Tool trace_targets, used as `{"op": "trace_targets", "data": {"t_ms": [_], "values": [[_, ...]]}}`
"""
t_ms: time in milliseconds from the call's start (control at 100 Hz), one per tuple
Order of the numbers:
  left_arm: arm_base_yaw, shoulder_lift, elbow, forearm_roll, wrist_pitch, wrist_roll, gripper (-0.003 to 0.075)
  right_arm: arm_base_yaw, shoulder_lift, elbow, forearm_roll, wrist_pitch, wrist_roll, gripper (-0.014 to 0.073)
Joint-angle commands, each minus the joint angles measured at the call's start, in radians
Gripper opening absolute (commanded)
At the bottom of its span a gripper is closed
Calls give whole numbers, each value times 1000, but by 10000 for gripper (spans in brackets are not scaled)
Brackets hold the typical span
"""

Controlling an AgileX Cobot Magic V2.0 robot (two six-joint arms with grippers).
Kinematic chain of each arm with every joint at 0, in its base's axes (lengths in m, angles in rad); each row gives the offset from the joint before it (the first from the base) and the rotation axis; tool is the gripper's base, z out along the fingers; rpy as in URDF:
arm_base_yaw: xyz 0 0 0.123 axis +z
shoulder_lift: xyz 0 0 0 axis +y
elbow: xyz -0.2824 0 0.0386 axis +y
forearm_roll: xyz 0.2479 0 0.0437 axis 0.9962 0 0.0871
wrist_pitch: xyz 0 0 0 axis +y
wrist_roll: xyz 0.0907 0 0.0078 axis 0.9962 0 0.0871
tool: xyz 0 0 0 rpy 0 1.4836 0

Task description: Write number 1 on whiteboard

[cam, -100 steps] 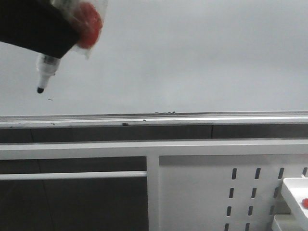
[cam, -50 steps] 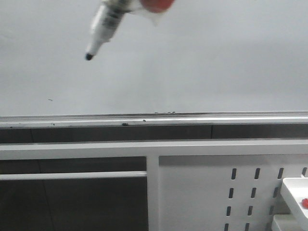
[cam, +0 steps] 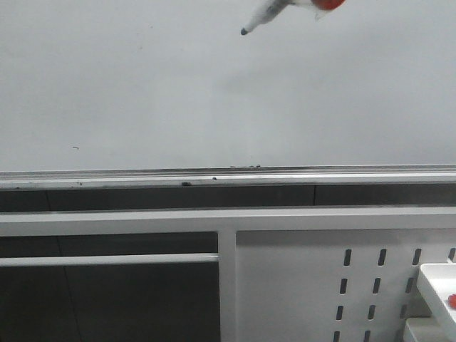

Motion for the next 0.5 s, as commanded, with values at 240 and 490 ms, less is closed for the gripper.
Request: {"op": "trace_targets", "data": {"t_ms": [240,490], "values": [[0,14,-7,2,-145,-19,-20,-2,138,-27,-27,-341,-37,-71],[0,14,-7,-2,-147,-19,-20,-2,215,-27,-15,-454,-60,-71]]}}
